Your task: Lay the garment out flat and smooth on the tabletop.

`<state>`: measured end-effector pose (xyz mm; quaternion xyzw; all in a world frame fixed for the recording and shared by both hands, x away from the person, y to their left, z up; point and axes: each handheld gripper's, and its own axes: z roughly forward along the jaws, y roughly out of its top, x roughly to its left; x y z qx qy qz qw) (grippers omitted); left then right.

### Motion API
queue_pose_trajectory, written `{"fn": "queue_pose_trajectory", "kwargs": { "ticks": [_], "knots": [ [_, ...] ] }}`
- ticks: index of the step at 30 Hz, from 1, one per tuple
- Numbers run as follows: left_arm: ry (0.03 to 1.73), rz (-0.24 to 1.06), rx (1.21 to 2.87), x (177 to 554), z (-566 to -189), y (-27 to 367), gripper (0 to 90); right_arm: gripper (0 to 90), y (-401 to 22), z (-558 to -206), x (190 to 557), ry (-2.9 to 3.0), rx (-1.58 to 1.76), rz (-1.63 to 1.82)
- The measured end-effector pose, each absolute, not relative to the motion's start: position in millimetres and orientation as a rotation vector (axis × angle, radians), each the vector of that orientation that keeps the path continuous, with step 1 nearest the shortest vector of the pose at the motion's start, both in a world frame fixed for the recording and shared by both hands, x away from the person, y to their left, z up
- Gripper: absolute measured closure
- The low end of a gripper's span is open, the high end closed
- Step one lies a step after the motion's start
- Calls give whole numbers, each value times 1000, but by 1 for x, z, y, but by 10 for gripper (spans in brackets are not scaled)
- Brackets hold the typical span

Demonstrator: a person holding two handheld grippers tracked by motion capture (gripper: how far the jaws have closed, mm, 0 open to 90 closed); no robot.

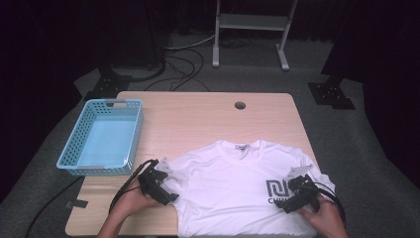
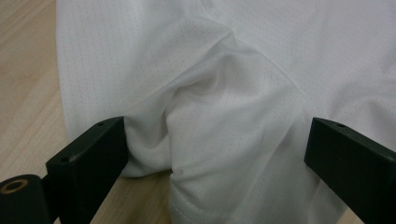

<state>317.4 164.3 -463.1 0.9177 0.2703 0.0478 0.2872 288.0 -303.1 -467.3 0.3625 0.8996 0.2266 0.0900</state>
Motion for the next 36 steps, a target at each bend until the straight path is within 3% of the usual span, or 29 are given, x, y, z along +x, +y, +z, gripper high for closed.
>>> {"fn": "queue_pose_trajectory", "kwargs": {
  "ticks": [7, 27, 30, 36],
  "knots": [
    [733, 239, 2522, 326, -460, 170, 39, 31, -302, -467, 289, 2677, 1080, 672],
    [641, 8, 2511, 288, -454, 168, 61, 28, -302, -468, 289, 2676, 1077, 678],
    [624, 1, 2438, 286, -447, 167, 61, 27, -302, -468, 289, 2677, 1076, 676],
    [624, -29, 2513, 287, -457, 158, 44, 26, -302, -468, 289, 2677, 1079, 672]
  ]
}}
